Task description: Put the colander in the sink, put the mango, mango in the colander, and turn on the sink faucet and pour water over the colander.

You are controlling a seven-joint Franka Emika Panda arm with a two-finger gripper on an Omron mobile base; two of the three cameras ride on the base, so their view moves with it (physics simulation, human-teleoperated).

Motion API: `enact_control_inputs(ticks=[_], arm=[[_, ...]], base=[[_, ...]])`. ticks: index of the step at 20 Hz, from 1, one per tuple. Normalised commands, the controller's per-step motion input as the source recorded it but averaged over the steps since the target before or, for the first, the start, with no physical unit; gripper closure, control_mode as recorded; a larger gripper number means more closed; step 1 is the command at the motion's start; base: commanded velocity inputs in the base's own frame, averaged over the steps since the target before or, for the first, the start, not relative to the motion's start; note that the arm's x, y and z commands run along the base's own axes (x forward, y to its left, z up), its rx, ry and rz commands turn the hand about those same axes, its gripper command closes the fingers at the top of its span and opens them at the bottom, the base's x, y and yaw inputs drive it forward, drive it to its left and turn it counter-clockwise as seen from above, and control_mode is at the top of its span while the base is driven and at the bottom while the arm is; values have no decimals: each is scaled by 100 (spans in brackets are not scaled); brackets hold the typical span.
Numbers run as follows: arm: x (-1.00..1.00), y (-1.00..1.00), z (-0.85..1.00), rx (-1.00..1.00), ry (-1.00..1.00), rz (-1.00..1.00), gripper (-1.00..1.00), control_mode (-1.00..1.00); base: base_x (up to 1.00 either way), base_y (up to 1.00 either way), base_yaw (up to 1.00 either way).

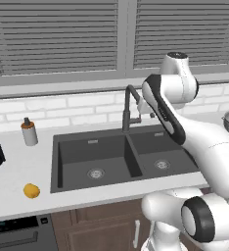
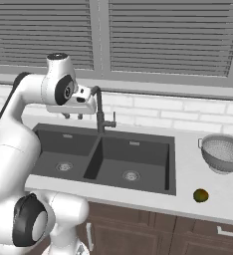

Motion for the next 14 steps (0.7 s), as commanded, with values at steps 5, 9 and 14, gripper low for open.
enact_control_inputs(ticks=[5,9,14], arm=[[-24,-13,0,2,-3,-5,-100,-100],[-54,-36,0,7,-8,-20,-100,-100],[-58,-55,0,11,-5,-36,-100,-100]], base=[[0,0,0],[0,0,0],[0,0,0]])
